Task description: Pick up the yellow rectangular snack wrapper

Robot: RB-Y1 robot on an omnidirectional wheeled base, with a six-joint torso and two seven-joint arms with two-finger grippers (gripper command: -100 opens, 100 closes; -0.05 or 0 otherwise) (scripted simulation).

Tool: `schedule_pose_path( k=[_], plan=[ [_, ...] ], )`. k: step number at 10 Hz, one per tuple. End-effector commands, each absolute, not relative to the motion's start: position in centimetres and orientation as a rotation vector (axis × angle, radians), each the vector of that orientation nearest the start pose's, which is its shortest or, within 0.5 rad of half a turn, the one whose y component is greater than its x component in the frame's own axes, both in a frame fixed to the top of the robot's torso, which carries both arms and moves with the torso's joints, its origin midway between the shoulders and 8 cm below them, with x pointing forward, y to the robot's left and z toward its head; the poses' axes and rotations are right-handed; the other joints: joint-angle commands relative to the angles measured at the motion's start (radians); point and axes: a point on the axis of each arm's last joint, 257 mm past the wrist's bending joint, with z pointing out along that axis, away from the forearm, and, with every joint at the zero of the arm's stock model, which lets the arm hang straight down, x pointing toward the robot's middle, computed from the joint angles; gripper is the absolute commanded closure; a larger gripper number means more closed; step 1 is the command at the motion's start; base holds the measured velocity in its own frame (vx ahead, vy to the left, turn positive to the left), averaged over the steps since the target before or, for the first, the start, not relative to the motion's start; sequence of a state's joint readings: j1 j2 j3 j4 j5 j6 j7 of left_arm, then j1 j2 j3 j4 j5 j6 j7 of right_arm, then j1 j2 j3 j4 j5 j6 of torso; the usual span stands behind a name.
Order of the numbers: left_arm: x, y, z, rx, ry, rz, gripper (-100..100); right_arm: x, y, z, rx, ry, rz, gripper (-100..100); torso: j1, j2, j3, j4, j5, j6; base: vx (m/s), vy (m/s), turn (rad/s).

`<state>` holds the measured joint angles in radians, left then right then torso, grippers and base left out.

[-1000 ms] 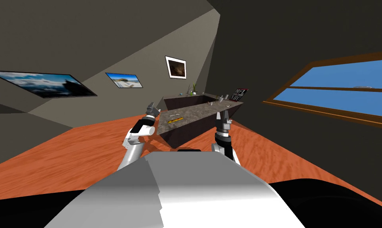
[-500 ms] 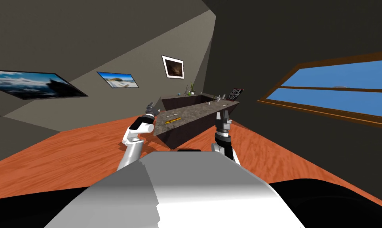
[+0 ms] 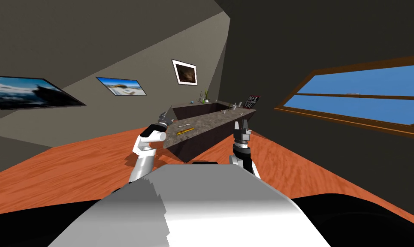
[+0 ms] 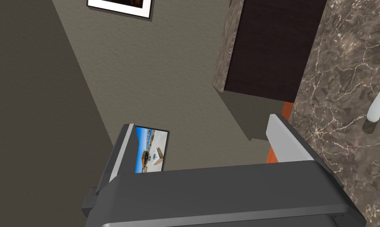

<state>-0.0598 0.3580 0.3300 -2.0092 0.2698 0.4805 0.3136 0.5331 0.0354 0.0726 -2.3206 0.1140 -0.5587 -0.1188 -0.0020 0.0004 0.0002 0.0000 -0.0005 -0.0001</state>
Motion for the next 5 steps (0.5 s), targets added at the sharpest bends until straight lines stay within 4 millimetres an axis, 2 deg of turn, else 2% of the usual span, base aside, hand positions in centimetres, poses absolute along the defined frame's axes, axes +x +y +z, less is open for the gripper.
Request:
schedule_pose_path(
  k=[1,2,3,5],
  plan=[
    [52.8,41.8,-3.9,-1.393,0.895,-1.267,-100,32.8,-24.6,4.3,0.606,0.576,1.418,0,0.0,0.0,0.0,0.0,0.0,0.0,0.006,-0.035,-0.068],
    [52.8,41.9,-4.3,-1.41,0.904,-1.257,-100,32.8,-24.6,4.2,0.607,0.576,1.418,0,0.0,0.0,0.0,0.0,0.0,-0.001,0.003,-0.014,0.021],
    [53.3,42.9,-4.5,-1.455,0.885,-1.255,-100,32.8,-24.6,4.2,0.607,0.576,1.418,0,0.001,0.0,0.0,0.0,0.0,-0.001,0.007,-0.031,-0.119],
    [53.3,42.9,-5.8,-1.498,0.908,-1.229,-100,32.8,-24.6,4.2,0.607,0.576,1.418,0,0.001,0.0,0.0,0.0,0.0,-0.001,0.006,-0.021,-0.044]
  ],
)
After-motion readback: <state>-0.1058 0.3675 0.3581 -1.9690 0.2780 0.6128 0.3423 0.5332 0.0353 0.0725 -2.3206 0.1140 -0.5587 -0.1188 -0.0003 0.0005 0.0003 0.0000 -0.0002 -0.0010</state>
